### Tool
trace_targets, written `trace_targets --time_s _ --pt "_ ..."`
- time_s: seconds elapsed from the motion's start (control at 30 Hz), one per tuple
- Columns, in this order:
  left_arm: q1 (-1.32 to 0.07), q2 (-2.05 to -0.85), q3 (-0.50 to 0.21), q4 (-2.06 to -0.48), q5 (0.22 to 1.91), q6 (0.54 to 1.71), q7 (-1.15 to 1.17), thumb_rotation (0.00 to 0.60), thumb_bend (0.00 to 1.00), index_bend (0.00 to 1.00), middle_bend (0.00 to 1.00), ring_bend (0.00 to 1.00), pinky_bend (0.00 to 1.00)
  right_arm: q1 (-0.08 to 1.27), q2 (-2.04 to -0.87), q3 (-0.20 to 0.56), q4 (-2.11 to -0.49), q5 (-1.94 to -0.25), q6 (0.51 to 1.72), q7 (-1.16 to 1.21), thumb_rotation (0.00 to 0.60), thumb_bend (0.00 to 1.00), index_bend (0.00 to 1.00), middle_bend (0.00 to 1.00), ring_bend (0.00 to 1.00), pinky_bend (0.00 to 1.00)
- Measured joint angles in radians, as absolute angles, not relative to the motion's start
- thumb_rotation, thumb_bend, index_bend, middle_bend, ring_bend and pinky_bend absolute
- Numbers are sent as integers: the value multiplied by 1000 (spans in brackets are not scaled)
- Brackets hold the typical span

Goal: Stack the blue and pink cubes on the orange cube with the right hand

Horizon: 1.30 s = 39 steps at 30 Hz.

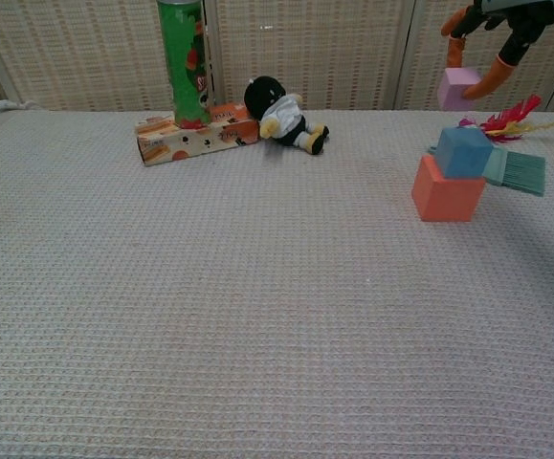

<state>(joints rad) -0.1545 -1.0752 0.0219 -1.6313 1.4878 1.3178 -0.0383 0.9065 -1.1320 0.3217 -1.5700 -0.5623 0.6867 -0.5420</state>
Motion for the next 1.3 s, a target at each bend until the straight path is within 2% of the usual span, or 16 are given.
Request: trace_targets --time_s 0.17,0.37,0.63,1.3 --pt "-162 -1069 28 -1636 1490 1294 -72 600 439 17 0 0 168 918 -1115 273 -1536 -608 647 -492 600 185 534 31 0 0" --pt "-166 -1068 30 -1634 1490 1287 -73 600 439 17 0 0 169 918 -1105 248 -1528 -639 647 -478 600 184 534 31 0 0" --pt "-177 -1059 36 -1639 1486 1257 -108 600 440 17 0 0 168 907 -1129 175 -1468 -702 657 -455 600 184 530 28 0 0" --pt "-178 -1069 34 -1637 1468 1255 -75 600 439 17 0 0 168 903 -1208 178 -1381 -800 663 -293 600 185 517 27 0 0"
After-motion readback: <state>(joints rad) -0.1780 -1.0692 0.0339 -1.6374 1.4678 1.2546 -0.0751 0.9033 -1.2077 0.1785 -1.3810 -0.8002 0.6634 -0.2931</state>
